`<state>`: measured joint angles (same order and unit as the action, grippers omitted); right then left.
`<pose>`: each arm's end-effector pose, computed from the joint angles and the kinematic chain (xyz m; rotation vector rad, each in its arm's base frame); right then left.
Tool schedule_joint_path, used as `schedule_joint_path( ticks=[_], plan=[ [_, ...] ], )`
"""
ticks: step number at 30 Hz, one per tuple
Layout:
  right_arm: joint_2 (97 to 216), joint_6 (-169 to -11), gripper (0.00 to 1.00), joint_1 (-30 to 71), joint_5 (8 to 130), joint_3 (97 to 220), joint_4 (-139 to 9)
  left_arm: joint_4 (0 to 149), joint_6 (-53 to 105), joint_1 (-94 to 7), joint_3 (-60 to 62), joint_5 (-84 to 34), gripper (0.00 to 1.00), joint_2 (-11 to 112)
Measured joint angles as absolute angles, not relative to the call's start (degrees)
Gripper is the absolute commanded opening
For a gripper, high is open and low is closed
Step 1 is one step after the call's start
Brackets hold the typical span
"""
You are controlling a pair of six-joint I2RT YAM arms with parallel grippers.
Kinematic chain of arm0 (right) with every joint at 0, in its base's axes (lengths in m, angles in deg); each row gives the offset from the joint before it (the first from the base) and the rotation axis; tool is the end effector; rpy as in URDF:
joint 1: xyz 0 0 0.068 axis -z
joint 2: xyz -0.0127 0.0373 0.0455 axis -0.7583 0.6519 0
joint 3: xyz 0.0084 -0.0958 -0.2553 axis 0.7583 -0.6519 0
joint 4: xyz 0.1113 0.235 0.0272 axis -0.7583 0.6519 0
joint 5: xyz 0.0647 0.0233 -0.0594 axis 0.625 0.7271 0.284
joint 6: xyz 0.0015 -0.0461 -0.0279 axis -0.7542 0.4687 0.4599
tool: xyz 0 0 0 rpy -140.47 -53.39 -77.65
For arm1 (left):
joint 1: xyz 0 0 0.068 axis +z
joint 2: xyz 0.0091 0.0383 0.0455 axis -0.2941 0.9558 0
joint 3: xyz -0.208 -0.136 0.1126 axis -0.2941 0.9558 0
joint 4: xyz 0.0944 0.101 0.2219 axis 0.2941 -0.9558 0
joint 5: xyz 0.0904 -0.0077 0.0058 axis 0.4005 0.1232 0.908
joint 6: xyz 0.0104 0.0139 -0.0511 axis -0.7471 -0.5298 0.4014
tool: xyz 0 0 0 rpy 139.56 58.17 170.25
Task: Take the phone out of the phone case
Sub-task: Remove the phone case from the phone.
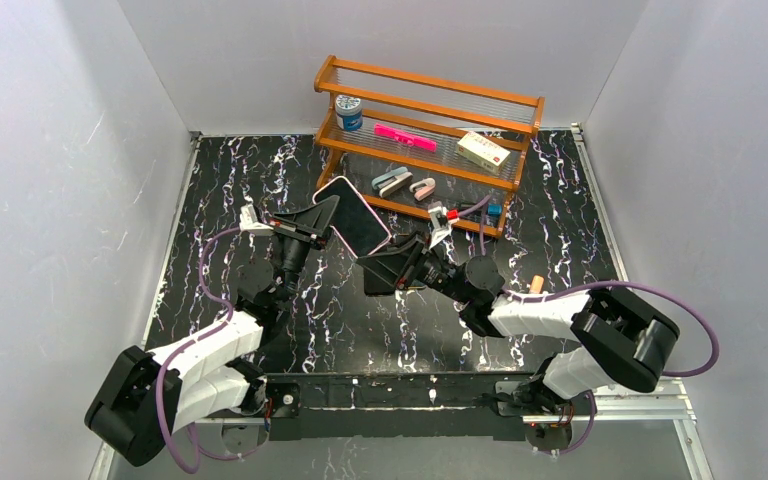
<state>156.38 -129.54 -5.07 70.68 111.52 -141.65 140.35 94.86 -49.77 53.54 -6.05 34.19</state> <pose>0.1562 0.2281 0.2598 -0.2590 1.3116 1.6198 0.1791 -0.1071 0.2807 -0.6757 1.0543 -1.6506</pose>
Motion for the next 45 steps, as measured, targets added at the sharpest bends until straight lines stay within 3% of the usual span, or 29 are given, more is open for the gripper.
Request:
schedule_joint_path(
  ticks=[2,8,21,28,33,39,45],
  plan=[
    [156.7,-129.3,0.13,-5.3,70.7,111.5,-142.6,140.5,95.9,-49.8,53.5,-5.6,0.0,34.2],
    [157.9,-125.7,0.01,-5.5,71.6,111.5,-145.8,141.1,98.7,-49.8,53.8,-5.5,0.0,34.3],
    [156.3,-111.6,0.01,-4.8,73.5,111.5,-140.6,139.8,102.7,-49.8,53.9,-5.9,0.0,34.4],
    [159.7,-112.6,0.01,-1.4,76.8,111.5,-139.7,138.1,103.1,-49.8,53.8,-6.9,0.0,34.3],
    [160.6,-117.0,0.21,0.1,79.1,111.5,-139.3,137.6,102.4,-49.9,53.8,-7.8,0.0,34.3],
    [157.2,-119.5,0.57,0.7,79.6,111.5,-134.6,137.7,98.4,-49.9,53.9,-8.2,0.0,34.3],
    [150.4,-119.2,0.77,2.4,77.8,109.4,-127.7,138.4,95.3,-50.0,54.9,-8.1,0.0,34.1]
  ],
)
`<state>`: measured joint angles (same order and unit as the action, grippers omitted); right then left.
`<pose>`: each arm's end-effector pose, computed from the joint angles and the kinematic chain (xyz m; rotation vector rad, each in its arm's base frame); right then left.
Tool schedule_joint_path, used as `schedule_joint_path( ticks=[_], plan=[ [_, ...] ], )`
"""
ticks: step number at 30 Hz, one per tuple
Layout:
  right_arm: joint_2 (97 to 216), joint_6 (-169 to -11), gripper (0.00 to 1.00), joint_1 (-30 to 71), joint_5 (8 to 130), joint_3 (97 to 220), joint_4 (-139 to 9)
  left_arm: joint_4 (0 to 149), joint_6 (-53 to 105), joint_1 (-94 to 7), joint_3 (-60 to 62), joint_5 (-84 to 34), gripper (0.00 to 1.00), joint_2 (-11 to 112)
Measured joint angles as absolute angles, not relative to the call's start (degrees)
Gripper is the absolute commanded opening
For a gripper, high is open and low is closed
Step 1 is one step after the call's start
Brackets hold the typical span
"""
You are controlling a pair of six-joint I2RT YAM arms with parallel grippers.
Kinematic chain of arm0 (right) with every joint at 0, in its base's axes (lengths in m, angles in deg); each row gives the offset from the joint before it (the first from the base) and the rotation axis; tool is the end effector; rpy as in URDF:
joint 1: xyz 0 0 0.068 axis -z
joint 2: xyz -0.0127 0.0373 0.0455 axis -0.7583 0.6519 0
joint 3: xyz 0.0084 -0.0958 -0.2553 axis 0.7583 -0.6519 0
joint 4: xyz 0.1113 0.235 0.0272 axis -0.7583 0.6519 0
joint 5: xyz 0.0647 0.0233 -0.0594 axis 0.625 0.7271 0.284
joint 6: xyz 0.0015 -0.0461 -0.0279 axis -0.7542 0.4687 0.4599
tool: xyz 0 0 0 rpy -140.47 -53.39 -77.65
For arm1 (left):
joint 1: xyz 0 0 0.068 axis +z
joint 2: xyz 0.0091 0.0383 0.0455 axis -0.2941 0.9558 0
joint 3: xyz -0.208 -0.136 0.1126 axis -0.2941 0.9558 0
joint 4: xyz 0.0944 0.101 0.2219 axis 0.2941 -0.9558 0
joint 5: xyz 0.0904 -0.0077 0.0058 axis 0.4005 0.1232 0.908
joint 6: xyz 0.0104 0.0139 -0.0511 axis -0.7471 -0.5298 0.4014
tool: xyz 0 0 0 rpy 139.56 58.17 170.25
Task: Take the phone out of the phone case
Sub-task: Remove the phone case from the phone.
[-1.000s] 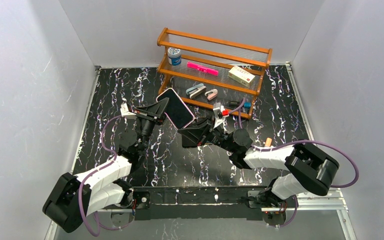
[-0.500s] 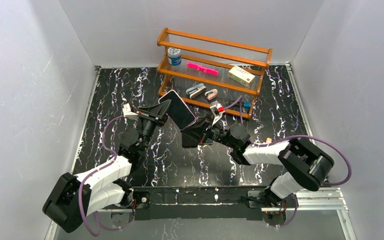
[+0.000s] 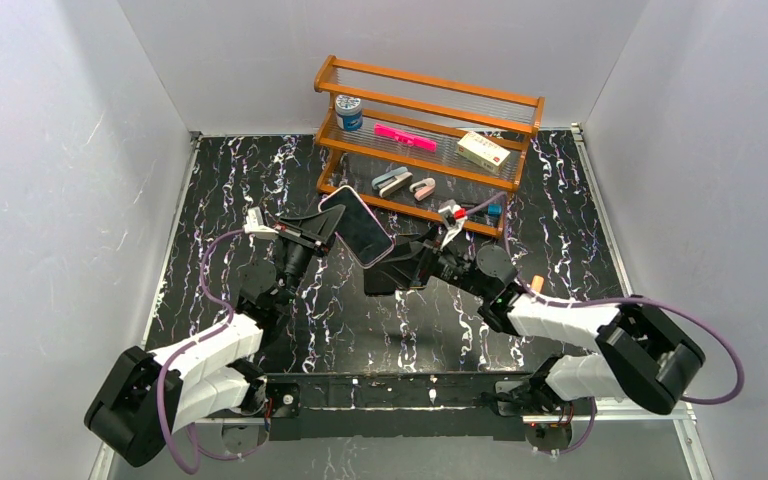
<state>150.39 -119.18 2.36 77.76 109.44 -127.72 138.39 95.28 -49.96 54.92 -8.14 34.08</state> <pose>0.1732 0.2003 0.2497 -0.4093 1.4376 1.3876 0.1780 -0.1087 0.2700 -0.6704 1.1321 -1.6523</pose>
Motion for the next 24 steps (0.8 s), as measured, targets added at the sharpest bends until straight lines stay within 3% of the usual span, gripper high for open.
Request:
schedule_joint_path(
  ticks=[9,15,24],
  plan=[
    [138.3,-120.9,0.82,3.5,74.7,106.1,-117.8,138.9,91.9,-48.9,55.6,-9.0,0.0,33.5],
    [134.0,-124.1,0.74,3.7,75.1,106.4,-116.6,139.0,91.5,-48.5,55.8,-9.8,0.0,33.5],
    [136.9,-129.6,0.61,4.8,77.9,108.4,-117.3,139.1,91.5,-48.4,55.8,-11.7,0.0,33.6]
  ],
)
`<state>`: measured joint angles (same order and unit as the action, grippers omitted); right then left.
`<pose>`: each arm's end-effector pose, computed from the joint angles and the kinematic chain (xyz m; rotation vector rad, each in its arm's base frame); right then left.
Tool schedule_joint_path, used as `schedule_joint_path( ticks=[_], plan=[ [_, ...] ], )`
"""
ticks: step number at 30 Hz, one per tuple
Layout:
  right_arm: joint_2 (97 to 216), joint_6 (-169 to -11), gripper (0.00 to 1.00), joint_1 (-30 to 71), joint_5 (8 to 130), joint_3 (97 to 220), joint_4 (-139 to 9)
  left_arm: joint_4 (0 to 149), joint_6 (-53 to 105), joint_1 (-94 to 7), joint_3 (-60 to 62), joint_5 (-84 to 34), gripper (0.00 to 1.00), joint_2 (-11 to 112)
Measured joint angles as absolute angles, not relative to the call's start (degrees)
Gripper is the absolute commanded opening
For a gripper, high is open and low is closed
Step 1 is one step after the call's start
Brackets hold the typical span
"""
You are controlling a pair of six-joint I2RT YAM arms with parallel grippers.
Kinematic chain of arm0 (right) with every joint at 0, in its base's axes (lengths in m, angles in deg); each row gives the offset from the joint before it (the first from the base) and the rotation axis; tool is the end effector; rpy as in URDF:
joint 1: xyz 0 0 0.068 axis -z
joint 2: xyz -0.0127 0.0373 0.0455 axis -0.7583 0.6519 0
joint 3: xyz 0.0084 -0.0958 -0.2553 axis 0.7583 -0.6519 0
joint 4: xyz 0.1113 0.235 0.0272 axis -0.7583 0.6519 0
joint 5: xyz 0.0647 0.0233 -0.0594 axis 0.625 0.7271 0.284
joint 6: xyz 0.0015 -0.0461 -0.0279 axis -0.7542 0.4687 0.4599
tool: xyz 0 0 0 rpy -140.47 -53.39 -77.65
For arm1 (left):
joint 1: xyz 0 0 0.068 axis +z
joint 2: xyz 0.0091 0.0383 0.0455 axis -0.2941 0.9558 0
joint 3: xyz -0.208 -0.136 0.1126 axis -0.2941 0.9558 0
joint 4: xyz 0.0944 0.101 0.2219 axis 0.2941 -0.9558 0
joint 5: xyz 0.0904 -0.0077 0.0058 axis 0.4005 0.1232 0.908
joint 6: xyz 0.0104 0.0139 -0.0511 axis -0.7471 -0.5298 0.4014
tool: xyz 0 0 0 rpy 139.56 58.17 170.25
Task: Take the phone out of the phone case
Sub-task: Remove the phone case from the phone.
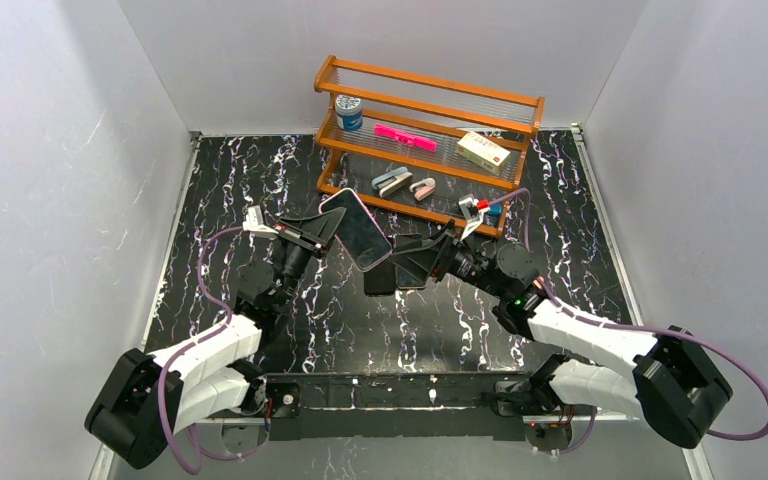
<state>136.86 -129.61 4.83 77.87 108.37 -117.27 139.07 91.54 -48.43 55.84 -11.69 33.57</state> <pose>0.1584 0.1699 0.2785 -0.2548 1.4625 1.5083 0.1773 -0.1043 0.2678 -0.5846 1.1576 -1.6117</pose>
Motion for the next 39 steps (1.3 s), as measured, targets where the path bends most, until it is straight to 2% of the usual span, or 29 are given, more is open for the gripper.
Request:
schedule_joint_path(
  ticks=[13,20,30,39],
  plan=[
    [142.9,-133.9,0.45,6.4,80.9,109.4,-122.3,140.7,91.9,-47.9,55.8,-13.2,0.0,35.0],
    [143.8,-134.4,0.45,6.6,82.7,110.7,-123.2,142.7,91.9,-47.5,55.8,-12.8,0.0,35.2],
    [141.9,-134.5,0.53,6.5,83.0,110.7,-121.7,142.9,90.0,-47.6,55.9,-12.6,0.0,35.2],
    [141.5,-134.9,0.53,6.4,83.9,110.7,-122.2,142.6,88.7,-48.0,55.9,-12.6,0.0,35.2]
  ],
)
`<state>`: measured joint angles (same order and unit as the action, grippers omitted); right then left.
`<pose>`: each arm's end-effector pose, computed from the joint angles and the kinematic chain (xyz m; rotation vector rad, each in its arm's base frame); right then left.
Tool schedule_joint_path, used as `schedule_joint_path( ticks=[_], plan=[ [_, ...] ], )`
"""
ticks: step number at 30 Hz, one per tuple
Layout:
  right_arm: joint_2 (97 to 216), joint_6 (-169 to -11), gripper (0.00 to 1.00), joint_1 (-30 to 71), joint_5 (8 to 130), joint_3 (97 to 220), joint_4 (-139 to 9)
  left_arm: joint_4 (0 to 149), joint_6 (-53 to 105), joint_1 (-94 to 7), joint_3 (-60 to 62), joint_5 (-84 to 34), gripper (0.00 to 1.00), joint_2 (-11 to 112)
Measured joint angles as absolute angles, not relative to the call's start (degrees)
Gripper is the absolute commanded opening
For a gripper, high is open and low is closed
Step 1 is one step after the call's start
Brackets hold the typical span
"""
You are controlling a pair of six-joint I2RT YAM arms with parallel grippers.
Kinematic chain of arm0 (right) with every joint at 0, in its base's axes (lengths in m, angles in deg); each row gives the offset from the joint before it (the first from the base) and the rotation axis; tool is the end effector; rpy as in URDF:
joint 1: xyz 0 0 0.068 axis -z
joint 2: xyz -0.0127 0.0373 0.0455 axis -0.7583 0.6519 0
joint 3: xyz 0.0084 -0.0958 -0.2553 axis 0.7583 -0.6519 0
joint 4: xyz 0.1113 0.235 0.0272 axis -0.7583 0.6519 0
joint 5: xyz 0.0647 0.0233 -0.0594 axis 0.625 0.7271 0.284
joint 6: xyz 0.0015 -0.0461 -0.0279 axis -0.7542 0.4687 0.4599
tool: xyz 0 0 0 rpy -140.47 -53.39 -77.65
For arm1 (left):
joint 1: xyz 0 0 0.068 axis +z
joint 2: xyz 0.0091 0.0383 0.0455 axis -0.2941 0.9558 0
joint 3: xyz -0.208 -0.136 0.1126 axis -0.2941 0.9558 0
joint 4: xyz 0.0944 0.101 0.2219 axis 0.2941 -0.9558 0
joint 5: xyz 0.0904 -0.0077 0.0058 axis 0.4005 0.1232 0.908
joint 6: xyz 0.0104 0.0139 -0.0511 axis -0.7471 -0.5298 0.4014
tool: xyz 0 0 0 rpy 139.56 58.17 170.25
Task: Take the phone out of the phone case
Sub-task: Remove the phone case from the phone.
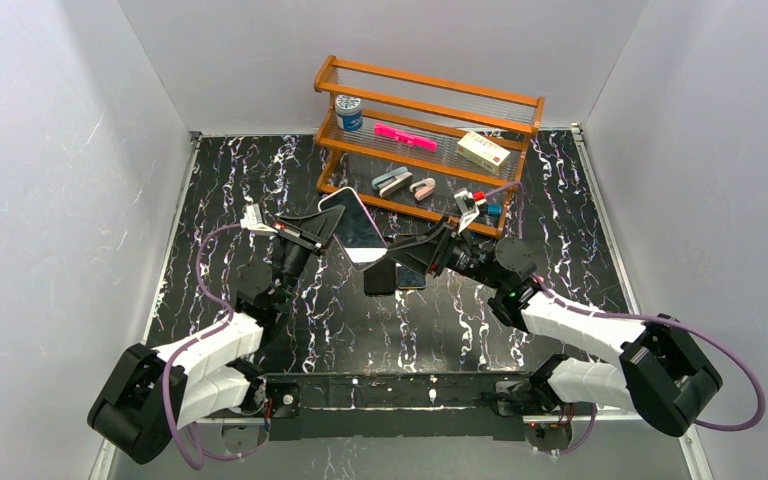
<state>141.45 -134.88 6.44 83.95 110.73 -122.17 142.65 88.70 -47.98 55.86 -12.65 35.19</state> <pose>0.1698 0.1764 0.2832 -0.2827 1.4488 1.6295 0.1790 -0.1042 0.2686 -0.5280 1.1337 -1.5866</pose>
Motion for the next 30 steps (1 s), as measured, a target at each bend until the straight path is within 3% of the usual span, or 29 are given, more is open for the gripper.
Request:
schedule_joint_path(
  ticks=[30],
  plan=[
    [152.3,-139.4,0.45,6.3,89.8,114.0,-129.6,145.2,88.9,-47.9,55.0,-19.8,0.0,37.4]
  ],
)
